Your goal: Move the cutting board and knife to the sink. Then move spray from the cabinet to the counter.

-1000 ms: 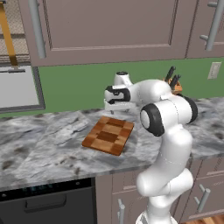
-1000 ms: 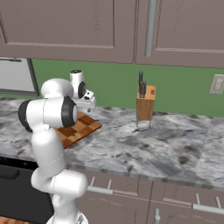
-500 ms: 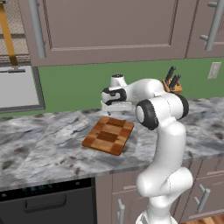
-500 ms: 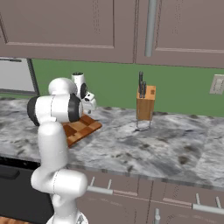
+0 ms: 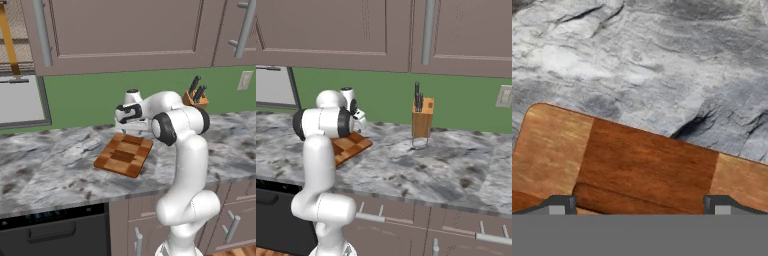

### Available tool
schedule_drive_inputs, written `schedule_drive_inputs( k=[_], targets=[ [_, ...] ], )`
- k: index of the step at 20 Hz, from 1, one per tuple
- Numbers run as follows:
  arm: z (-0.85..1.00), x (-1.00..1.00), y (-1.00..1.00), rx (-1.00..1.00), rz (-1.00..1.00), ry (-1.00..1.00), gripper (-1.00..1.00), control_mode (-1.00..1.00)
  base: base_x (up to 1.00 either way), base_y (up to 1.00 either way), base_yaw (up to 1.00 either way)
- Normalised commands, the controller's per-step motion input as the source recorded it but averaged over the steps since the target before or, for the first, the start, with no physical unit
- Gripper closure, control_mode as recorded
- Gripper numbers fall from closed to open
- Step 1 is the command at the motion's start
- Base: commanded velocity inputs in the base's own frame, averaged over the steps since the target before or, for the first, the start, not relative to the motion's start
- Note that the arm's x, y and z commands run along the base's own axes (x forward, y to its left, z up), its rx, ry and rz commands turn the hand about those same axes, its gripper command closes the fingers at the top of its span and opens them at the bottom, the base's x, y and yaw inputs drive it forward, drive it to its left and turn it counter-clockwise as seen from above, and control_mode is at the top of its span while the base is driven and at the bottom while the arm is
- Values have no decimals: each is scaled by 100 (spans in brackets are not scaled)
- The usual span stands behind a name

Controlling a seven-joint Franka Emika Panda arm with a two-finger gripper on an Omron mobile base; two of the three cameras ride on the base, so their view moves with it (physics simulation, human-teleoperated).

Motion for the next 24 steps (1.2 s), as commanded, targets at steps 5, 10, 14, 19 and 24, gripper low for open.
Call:
schedule_drive_inputs(
  k=[5,10,14,19,24],
  targets=[
    [-5,26,0,1,-15,0,-100,-100,0,0,0],
    [-8,29,0,1,-12,0,-100,-100,0,0,0],
    [-31,18,0,0,-9,0,-100,-100,0,0,0],
    [-48,4,0,0,-4,0,-100,-100,0,0,0],
    [-44,0,0,1,-1,0,-100,-100,0,0,0]
  ],
)
